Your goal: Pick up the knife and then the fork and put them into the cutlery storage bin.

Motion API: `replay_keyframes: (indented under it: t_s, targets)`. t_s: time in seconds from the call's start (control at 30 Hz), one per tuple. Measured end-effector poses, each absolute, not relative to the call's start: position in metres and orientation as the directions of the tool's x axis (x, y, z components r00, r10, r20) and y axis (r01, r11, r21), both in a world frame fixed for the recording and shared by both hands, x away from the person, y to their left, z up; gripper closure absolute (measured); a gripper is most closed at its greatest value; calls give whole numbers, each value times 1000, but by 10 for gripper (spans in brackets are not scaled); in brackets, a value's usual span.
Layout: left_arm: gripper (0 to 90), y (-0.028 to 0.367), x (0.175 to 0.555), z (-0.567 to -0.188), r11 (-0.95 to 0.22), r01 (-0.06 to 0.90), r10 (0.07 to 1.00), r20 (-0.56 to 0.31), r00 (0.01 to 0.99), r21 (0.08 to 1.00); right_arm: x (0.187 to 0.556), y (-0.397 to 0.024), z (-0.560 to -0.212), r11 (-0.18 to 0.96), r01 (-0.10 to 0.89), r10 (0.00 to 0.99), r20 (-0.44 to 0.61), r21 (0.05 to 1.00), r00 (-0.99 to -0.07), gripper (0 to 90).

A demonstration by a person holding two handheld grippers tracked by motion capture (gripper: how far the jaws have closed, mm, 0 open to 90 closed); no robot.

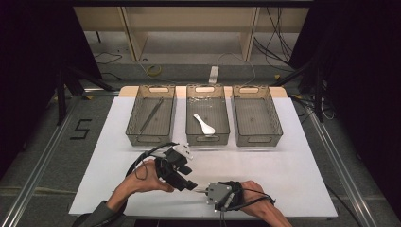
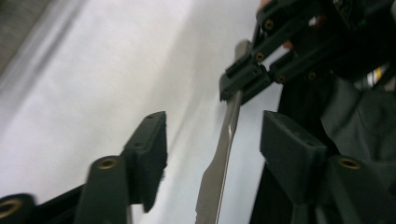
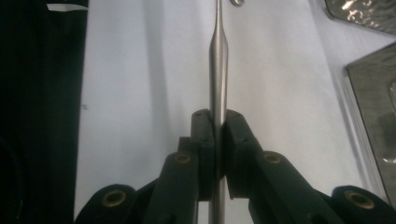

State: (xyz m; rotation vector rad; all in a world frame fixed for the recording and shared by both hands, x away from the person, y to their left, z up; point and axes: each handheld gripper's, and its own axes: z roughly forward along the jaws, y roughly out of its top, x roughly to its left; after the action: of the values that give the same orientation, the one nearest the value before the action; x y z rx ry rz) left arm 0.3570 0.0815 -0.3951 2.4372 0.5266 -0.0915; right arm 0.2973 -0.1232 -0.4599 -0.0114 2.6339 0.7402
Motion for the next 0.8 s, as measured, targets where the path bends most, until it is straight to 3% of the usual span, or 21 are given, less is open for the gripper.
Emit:
replay_keyframes:
  t_s: [0.3, 0.8]
  targets:
    - [256, 94, 361, -383, -584, 411, 443, -149, 884, 700, 309, -137, -457, 860, -38, 187, -384, 509, -904, 844]
    - [183, 126, 365, -373, -374, 424, 573, -154, 805, 825, 336, -179, -447, 844, 129, 377, -406, 520, -832, 844]
